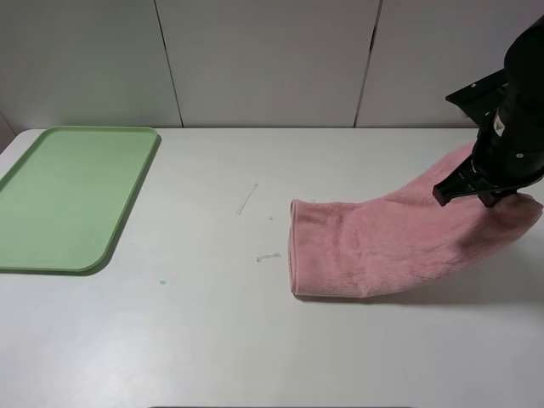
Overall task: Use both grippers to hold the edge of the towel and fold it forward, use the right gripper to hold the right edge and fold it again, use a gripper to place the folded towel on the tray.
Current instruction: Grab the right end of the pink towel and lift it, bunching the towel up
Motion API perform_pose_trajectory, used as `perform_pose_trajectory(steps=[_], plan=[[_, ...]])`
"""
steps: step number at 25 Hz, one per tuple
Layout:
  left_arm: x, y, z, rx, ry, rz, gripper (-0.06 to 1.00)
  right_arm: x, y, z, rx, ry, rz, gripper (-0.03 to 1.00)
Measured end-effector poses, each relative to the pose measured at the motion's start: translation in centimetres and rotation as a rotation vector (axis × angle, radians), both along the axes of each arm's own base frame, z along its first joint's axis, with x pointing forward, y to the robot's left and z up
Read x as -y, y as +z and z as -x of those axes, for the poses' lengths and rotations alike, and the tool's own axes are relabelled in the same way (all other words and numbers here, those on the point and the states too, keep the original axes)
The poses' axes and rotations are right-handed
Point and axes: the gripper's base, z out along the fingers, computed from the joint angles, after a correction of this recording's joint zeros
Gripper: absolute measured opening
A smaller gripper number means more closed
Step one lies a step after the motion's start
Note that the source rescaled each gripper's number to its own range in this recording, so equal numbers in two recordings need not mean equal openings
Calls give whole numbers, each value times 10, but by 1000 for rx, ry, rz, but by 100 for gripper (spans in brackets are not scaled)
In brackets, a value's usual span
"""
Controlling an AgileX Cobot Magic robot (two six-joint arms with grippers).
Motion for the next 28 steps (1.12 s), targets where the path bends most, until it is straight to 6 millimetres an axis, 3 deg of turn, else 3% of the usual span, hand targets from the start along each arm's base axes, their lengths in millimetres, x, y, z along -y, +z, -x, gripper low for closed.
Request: perform_pose_trajectory(steps=[12,21,28], plan=[[0,0,0,0,0,0,96,-9,-3,7,-54,-79,-128,5],[0,0,0,0,0,0,96,-18,12,17,-24,-132,-284,5],[0,0,0,0,0,0,96,-49,14,23,14,-85,-350,5]])
